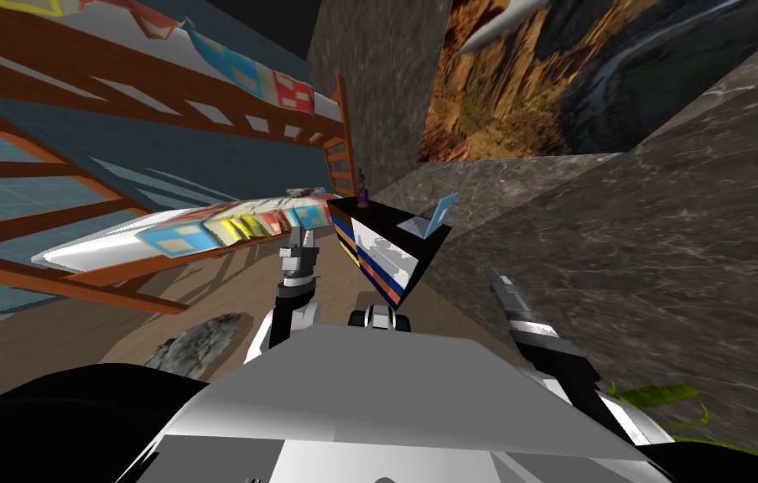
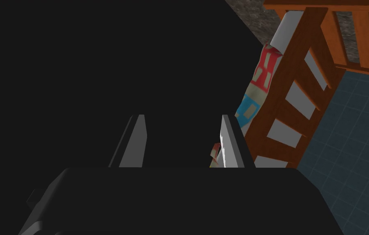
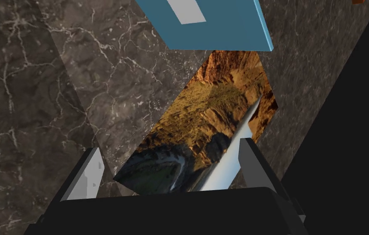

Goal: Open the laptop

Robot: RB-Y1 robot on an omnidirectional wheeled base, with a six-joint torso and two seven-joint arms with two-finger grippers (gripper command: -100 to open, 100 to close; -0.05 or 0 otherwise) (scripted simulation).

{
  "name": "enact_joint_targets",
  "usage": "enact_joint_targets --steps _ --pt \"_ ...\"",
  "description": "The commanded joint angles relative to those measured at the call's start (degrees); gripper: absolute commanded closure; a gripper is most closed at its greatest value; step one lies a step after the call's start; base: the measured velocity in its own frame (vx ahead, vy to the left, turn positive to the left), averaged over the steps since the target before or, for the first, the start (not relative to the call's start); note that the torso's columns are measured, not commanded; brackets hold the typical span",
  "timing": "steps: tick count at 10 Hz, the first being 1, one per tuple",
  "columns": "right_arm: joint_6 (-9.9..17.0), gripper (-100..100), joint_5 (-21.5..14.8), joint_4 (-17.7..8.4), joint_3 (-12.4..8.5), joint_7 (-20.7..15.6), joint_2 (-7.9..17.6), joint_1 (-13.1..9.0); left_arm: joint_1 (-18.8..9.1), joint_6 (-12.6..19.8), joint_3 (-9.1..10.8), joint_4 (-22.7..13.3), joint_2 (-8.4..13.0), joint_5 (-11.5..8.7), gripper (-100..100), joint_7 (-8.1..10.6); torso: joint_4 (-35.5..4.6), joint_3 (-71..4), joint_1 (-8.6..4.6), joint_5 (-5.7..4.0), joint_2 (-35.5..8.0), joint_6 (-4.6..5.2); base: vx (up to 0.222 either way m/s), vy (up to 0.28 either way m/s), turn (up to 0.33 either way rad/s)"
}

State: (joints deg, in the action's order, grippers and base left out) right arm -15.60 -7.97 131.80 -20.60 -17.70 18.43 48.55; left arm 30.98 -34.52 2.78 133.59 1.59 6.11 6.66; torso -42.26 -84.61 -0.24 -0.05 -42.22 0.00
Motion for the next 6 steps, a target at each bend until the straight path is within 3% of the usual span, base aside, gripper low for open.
enact_joint_targets --steps 1,2,3,6 --pt "3.34 -100 -2.19 0.06 -4.35 -1.5 2.56 3.41 0.0 0.0 0.0 0.0 0.0 0.0 0 0.0 -0.01 0.02 0.02 -0.02 -0.03 0.0 0.049 0.153 0.026" --pt "4.79 -100 -3.26 -0.21 -6.37 -2.29 3.82 4.9 0.0 0.0 0.0 0.0 0.0 0.0 0 0.0 0.0 0.0 0.18 0.03 0.01 0.0 0.078 0.226 0.031" --pt "4.79 -100 -3.26 -0.21 -6.64 -2.29 3.82 4.9 0.01 0.0 -0.01 0.0 -0.01 0.0 0 0.0 0.01 -0.03 0.49 0.12 0.06 0.0 0.053 0.175 -0.003" --pt "8.97 -100 -6.42 -1.6 -12.22 -4.67 8.15 9.28 0.01 0.0 0.0 0.0 0.0 0.0 0 0.0 -0.01 0.02 0.24 0.04 0.0 0.0 0.084 0.176 0.027"
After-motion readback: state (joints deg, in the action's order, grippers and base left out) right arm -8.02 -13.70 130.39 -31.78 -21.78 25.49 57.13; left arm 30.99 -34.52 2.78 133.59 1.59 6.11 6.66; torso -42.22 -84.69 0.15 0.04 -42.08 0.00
